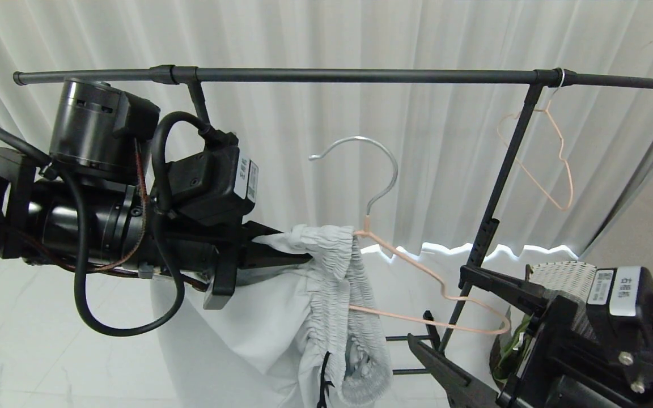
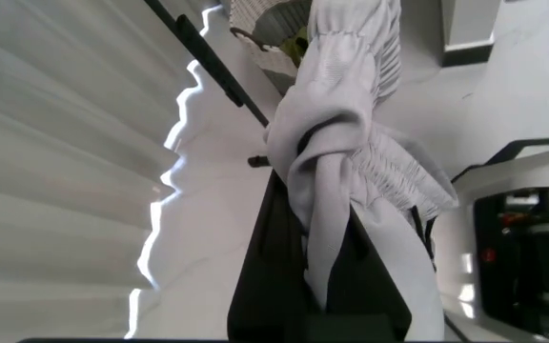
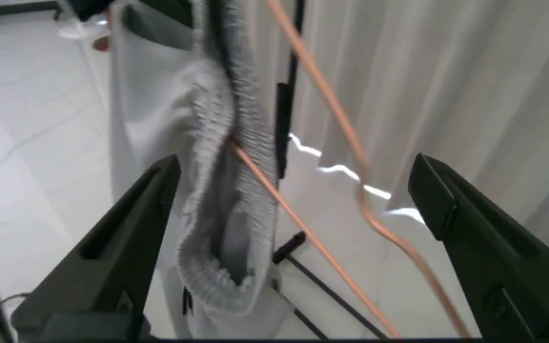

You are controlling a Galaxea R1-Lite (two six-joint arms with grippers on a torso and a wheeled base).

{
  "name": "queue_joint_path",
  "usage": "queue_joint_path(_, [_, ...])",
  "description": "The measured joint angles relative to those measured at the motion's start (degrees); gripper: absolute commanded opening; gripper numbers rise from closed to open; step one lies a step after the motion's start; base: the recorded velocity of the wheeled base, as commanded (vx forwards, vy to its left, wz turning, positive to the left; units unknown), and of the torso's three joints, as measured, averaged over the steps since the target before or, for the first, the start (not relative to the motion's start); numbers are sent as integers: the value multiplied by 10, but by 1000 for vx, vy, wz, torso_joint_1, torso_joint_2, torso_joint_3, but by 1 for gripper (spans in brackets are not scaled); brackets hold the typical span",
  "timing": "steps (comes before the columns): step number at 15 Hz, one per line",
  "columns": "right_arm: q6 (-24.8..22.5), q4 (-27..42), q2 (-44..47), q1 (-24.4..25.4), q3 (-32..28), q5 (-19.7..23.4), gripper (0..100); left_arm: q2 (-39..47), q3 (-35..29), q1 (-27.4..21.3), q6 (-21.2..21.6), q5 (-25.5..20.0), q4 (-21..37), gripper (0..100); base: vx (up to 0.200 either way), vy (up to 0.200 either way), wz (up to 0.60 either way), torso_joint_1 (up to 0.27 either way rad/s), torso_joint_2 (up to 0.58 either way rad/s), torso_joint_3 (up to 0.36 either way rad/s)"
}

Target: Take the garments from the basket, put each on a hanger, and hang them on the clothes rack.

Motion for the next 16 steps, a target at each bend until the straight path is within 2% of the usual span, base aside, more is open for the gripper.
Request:
queue_joint_path(2, [4, 0, 0, -25, 0, 1, 100, 0, 6, 24, 42, 4, 0, 0, 0, 0, 0, 0, 0, 0])
queue_joint_path(5, [11, 1, 3, -49, 0, 3, 100, 0, 5, 45, 38, 62, -1, 0, 0, 0, 0, 0, 0, 0])
queue_joint_path(6, [11, 2, 4, -57, 0, 4, 100, 0, 4, 46, 20, 71, -1, 0, 0, 0, 0, 0, 0, 0])
queue_joint_path(8, [20, 3, 9, -69, -2, 4, 100, -4, 3, 47, -45, 98, -2, 0, 0, 0, 0, 0, 0, 0])
queue_joint_path(9, [30, 7, 12, -71, -3, 4, 100, -7, 3, 41, -91, 118, -2, 0, 0, 0, 0, 0, 0, 0])
queue_joint_path(11, [44, 24, 15, -72, -8, 4, 100, -17, 2, 18, -209, 154, -20, 0, 0, 0, 0, 0, 0, 0])
queue_joint_path(12, [53, 39, 15, -73, -14, 4, 100, -23, 2, 7, -241, 161, -47, 0, 0, 0, 0, 0, 0, 0])
queue_joint_path(15, [95, 112, 15, -74, -50, 4, 100, -30, 5, -6, -256, 163, -106, 0, 0, 0, 0, 0, 0, 0])
queue_joint_path(16, [118, 139, 14, -77, -66, 4, 100, -31, 5, -8, -257, 162, -109, 0, 0, 0, 0, 0, 0, 0])
